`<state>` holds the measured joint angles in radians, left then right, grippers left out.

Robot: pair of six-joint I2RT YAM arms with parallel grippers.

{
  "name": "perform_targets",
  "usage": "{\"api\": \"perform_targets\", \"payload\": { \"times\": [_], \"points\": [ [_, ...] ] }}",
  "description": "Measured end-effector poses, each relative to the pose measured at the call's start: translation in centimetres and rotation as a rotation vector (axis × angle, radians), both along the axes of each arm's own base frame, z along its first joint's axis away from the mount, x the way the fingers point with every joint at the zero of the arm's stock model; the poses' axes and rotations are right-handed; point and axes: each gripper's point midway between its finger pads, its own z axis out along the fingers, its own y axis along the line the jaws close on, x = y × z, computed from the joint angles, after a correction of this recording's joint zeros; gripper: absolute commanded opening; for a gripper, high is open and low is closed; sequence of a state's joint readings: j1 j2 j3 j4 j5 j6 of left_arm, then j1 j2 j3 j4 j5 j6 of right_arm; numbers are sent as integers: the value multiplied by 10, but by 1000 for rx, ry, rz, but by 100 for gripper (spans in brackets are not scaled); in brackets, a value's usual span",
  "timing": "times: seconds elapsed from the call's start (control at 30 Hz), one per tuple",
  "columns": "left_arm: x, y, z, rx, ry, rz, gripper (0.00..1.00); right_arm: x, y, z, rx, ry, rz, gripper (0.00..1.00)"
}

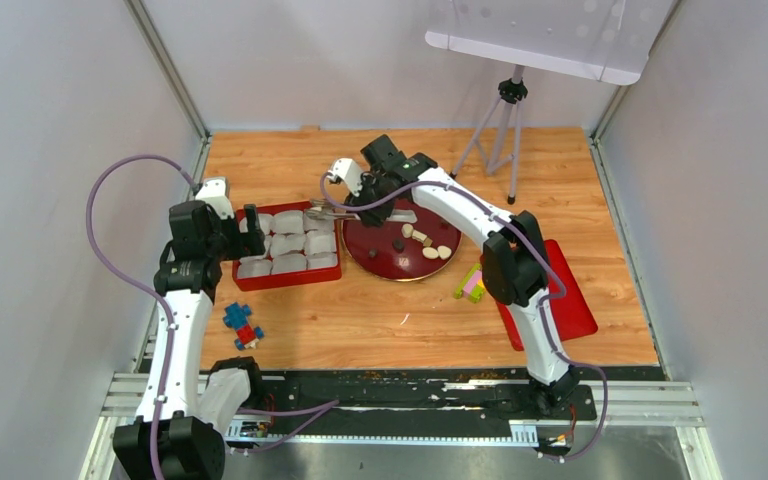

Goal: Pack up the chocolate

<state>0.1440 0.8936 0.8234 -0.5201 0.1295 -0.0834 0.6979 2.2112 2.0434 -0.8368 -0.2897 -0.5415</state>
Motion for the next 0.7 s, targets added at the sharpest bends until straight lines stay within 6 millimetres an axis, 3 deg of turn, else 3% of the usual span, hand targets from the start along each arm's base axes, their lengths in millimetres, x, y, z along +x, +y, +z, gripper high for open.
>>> {"api": "perform_targets", "payload": {
  "times": [0.23, 0.7],
  "points": [
    [1, -1, 1, -3, -6, -3, 100, -1, 4, -3, -4, -2, 7, 33],
    [3, -5, -2, -21, -11, -18, 100, -1, 6, -2, -9, -16, 3, 41]
  ]
}}
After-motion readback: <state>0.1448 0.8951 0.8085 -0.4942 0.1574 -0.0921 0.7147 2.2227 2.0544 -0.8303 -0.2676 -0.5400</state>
